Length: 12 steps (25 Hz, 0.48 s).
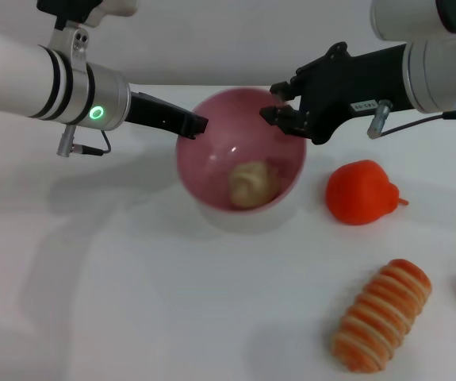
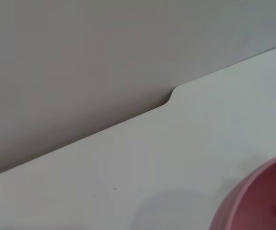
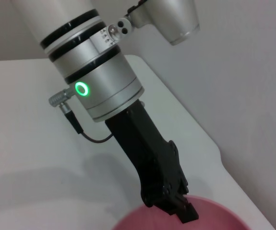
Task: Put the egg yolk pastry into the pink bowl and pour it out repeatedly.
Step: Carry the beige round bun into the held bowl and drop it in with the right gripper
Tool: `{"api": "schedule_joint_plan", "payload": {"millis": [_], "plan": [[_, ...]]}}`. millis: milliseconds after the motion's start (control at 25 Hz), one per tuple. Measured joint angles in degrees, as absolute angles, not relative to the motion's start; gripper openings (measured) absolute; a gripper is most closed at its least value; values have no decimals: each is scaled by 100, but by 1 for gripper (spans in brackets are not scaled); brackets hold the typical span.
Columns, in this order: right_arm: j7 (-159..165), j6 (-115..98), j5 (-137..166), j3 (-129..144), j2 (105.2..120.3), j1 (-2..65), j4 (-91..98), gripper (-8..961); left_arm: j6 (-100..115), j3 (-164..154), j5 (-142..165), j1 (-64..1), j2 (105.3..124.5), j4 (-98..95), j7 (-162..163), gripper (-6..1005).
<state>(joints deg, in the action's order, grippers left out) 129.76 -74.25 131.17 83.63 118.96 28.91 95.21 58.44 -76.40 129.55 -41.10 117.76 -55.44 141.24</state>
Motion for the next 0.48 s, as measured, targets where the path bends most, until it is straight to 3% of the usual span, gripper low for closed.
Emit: {"api": "schedule_joint_plan", "payload": {"millis": [120, 480], "plan": [[12863, -7384, 13108, 8346, 11912, 2824, 9536, 263, 5879, -7688, 12955, -4149, 11776, -5540, 14125, 43], [11603, -7350, 11217, 7406, 11920, 2161, 9560, 431, 6268, -7621, 13050, -4194, 11734, -5562, 14143, 43]]}}
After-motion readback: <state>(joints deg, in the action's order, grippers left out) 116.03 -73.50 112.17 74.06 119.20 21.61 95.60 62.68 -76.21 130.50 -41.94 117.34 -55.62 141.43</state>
